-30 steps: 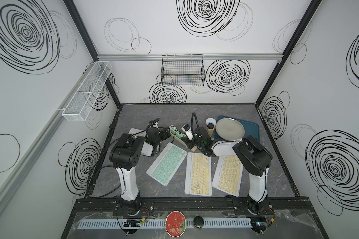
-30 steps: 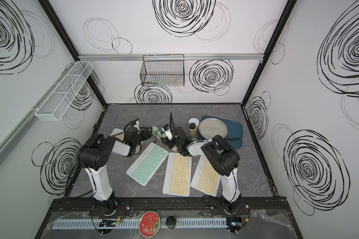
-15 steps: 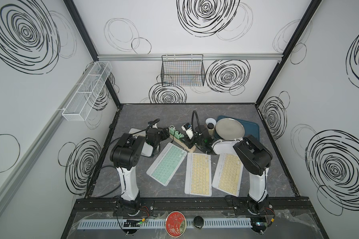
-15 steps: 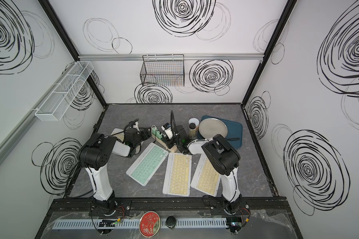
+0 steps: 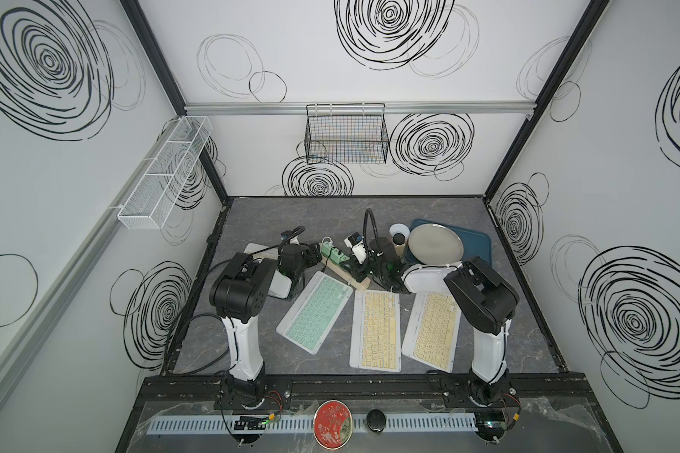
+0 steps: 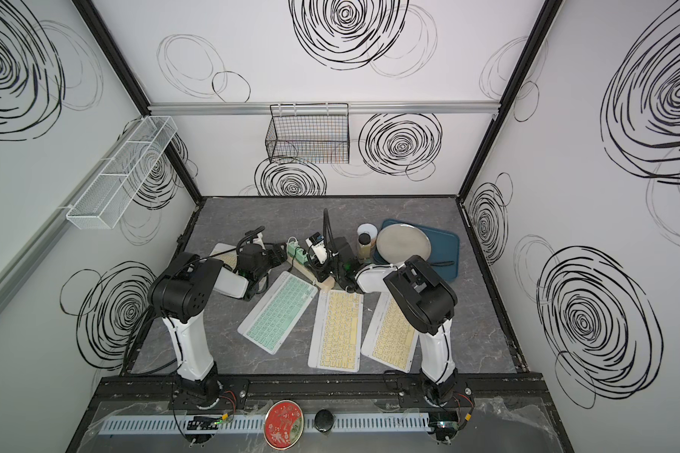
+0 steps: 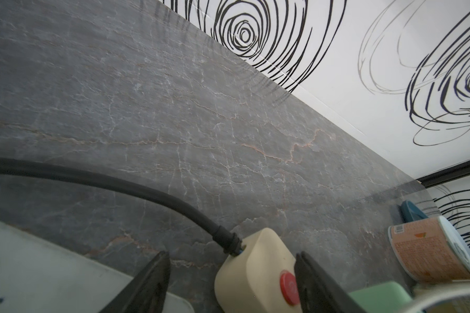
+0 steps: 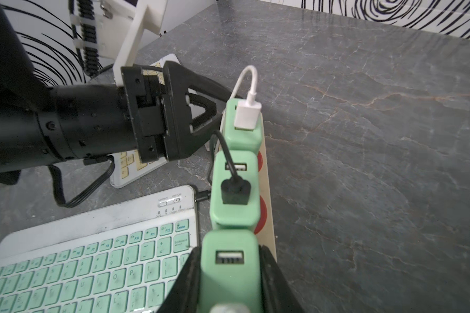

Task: Unplug the wireless keyboard
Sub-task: Remove the plug from the socket.

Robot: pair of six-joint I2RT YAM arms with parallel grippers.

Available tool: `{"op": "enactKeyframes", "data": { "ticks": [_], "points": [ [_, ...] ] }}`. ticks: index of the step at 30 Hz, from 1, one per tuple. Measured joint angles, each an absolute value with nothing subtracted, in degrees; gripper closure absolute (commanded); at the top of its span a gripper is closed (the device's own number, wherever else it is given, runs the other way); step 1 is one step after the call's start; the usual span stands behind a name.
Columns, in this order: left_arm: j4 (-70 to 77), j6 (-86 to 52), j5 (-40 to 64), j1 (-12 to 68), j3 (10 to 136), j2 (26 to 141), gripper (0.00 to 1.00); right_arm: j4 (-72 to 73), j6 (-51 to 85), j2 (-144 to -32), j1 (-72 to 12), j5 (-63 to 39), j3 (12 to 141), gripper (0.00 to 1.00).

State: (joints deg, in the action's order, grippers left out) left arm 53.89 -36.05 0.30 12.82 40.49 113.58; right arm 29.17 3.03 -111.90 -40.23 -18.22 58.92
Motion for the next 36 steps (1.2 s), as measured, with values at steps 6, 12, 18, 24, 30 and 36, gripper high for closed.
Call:
{"op": "enactKeyframes", "data": {
  "ticks": [6,12,18,24,30,36],
  "points": [
    [53.89,-35.92,-0.67,13.13,40.38,113.58,0.25,26.02,-0.27,-111.66,-43.64,-10.94,60.12,1.00],
    [54.04,-35.77,-1.78,13.15,40.18,113.54,0.25,26.39,2.50,-111.13,-43.38,-12.12,59.66,1.00],
    [54.06,-35.42,-1.78,13.69,40.14,113.51,0.25,28.86,5.17,-111.09,-38.98,-17.47,58.98,1.00],
    [54.06,-35.40,-2.04,13.72,40.10,113.51,0.25,25.87,1.32,-111.04,-42.76,-12.19,60.10,1.00],
    [54.11,-35.38,-2.15,13.74,40.01,113.47,0.25,25.04,-0.12,-110.93,-43.57,-10.28,60.12,1.00],
    [54.11,-35.35,-2.22,13.78,40.01,113.47,0.24,25.12,-0.01,-106.61,-43.31,-8.56,58.35,1.00]
  ]
}}
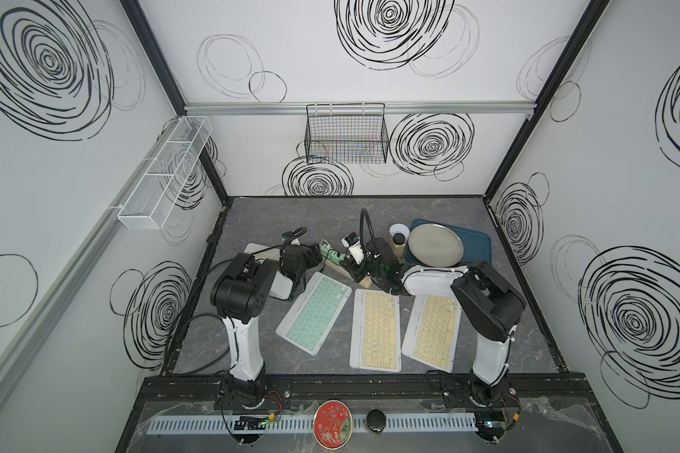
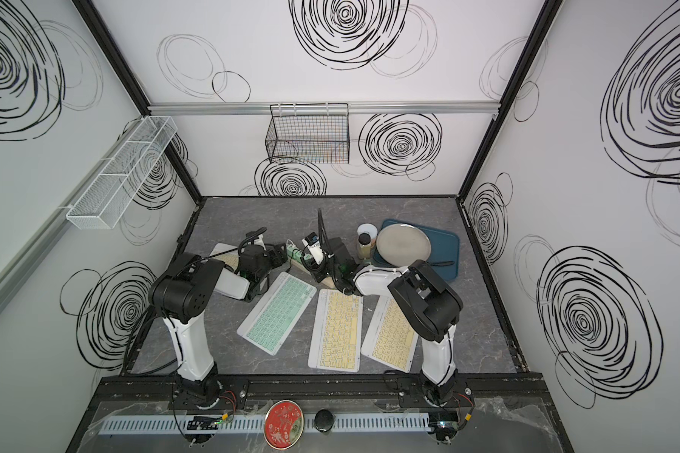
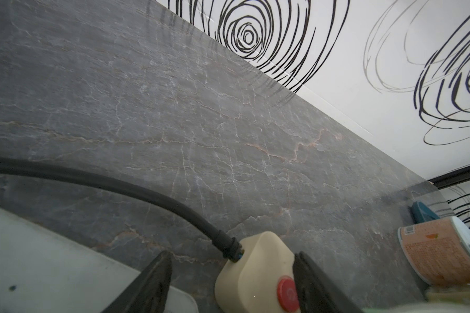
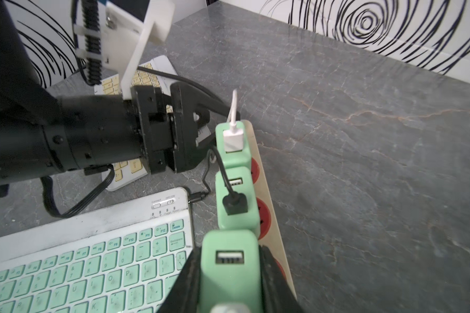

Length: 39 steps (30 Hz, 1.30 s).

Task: Unplug the wireless keyboard
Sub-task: Remove the plug from the socket, then place the plug at the center of the board.

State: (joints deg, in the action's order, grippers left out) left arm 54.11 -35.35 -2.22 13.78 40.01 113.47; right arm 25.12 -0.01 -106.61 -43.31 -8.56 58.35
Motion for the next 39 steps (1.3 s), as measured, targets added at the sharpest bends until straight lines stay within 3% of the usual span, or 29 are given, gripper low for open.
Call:
{"op": "enactKeyframes", "data": {
  "ticks": [6,14,23,33,39],
  "points": [
    [54.15,-35.35,-1.98,13.72,40.03,113.47,0.21,27.94,3.88,-98.28,-40.34,-8.82,51.79,1.00],
    [53.45,-35.16,-0.43,12.99,40.82,113.06,0.00,30.06,12.69,-93.93,-29.58,-11.33,42.28,1.00],
    [47.68,-35.03,0.03,12.78,40.86,110.10,0.01,26.89,14.35,-95.09,-29.52,-13.13,44.05,1.00],
    [40.27,-33.50,-1.17,12.14,39.92,105.82,0.01,13.37,12.93,-92.36,-32.12,-5.15,46.19,1.00],
    [38.22,-32.58,-2.35,11.55,38.13,102.15,0.01,13.50,12.82,-88.95,-33.63,-2.79,43.24,0.96]
  ]
}}
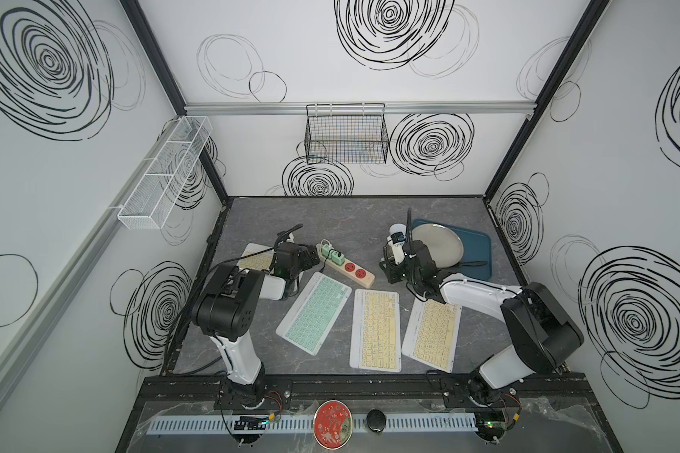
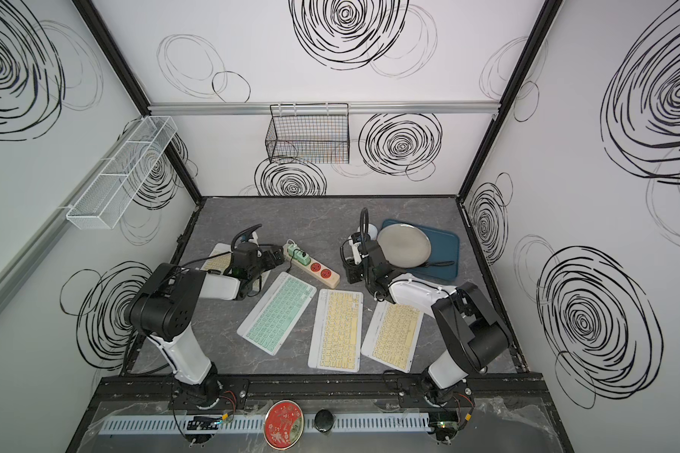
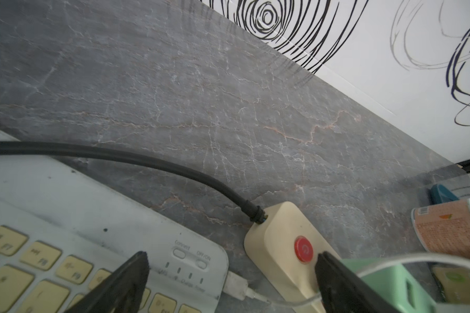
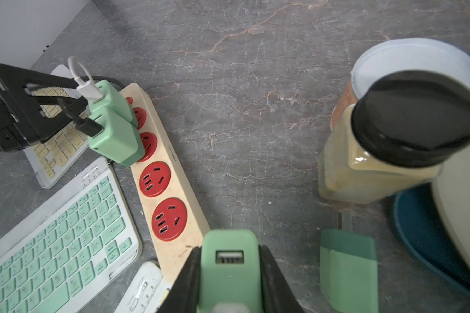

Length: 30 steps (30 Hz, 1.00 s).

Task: Unplug the wireless keyboard
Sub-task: Place the plug at the center of the board.

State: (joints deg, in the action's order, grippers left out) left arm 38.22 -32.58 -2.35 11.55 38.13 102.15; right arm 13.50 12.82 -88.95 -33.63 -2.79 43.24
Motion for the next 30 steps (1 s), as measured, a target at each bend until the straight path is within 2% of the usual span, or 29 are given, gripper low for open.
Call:
{"op": "enactKeyframes", "data": {
  "ticks": [6,15,18,20,22,25,30],
  "points": [
    [37.80,-32.34,-2.81,11.55,35.81,98.89,0.01,16.12,11.97,-90.02,-33.98,-1.15,42.24,0.94],
    [37.36,-32.32,-3.01,11.55,34.37,98.30,0.01,23.62,10.37,-97.58,-34.02,2.61,42.22,0.71],
    [37.36,-32.32,-3.01,11.55,34.37,98.30,0.01,24.34,10.37,-98.72,-34.13,3.09,42.22,0.66],
    [37.36,-32.29,-2.98,11.51,34.37,98.30,0.01,24.71,10.39,-98.61,-34.28,3.27,41.82,0.57],
    [37.36,-32.27,-2.96,11.44,34.37,98.30,0.01,24.80,10.59,-97.62,-34.44,3.55,40.80,0.44],
    [37.36,-32.23,-2.92,11.44,34.37,98.30,0.01,24.29,10.87,-94.70,-34.61,3.81,38.70,0.33],
    [37.36,-32.18,-2.83,11.44,34.13,97.91,0.01,22.37,11.86,-88.79,-34.72,4.14,36.69,0.31]
  ]
}}
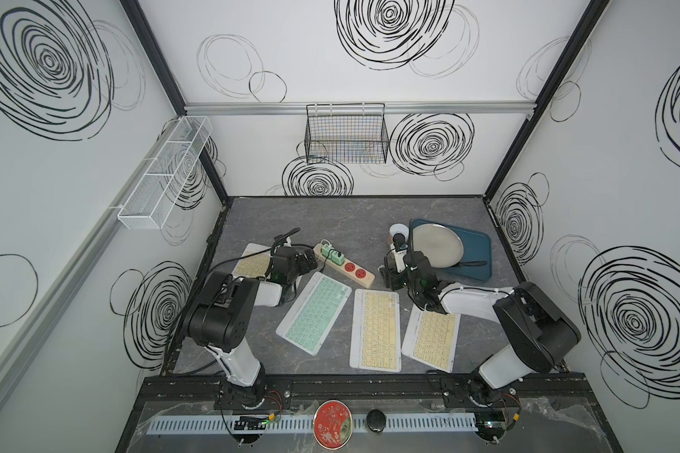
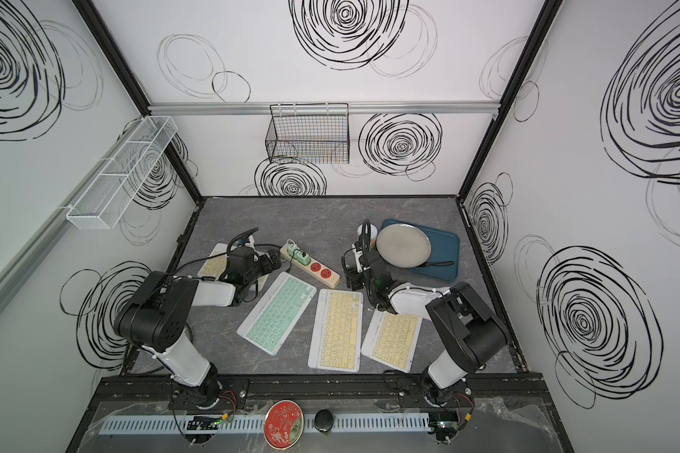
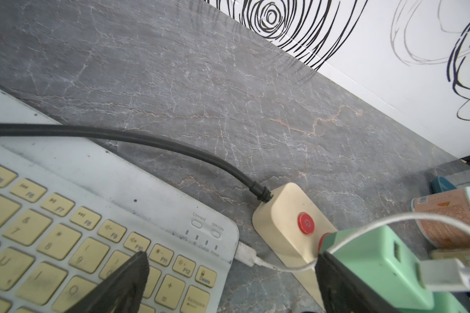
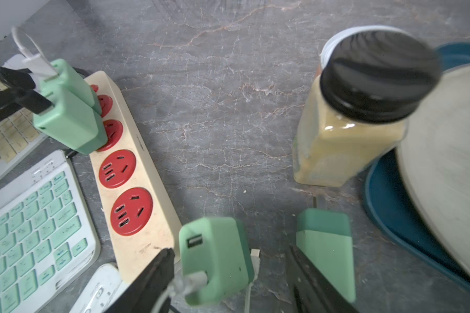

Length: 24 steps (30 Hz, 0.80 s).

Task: Unplug the wireless keyboard
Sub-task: Place the plug at the center of the board.

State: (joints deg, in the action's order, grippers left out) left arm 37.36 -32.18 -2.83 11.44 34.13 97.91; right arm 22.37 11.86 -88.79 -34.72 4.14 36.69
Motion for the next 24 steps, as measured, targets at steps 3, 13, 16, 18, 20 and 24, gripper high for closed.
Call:
{"op": "enactKeyframes", "data": {
  "ticks": [3,13,16,18,20,24],
  "points": [
    [37.34,-32.16,-2.87,11.44,33.47,96.68,0.00,21.02,12.58,-85.62,-34.72,4.16,36.27,0.30],
    [37.28,-32.16,-4.38,11.51,29.26,87.90,0.01,18.41,14.11,-79.79,-36.84,4.32,35.03,0.30],
    [37.26,-32.29,-5.28,12.01,27.00,83.61,0.00,17.47,14.09,-79.75,-38.76,5.56,35.03,0.31],
    [37.12,-32.34,-6.07,12.78,25.39,80.14,0.01,17.15,14.11,-79.75,-40.07,6.33,35.03,0.32],
    [36.71,-32.29,-6.50,13.98,24.16,76.64,0.01,17.17,14.06,-79.75,-41.45,6.87,35.03,0.32],
    [35.42,-31.46,-6.50,16.25,22.76,70.87,0.01,18.28,13.65,-80.29,-44.53,7.62,35.16,0.33]
  ]
}}
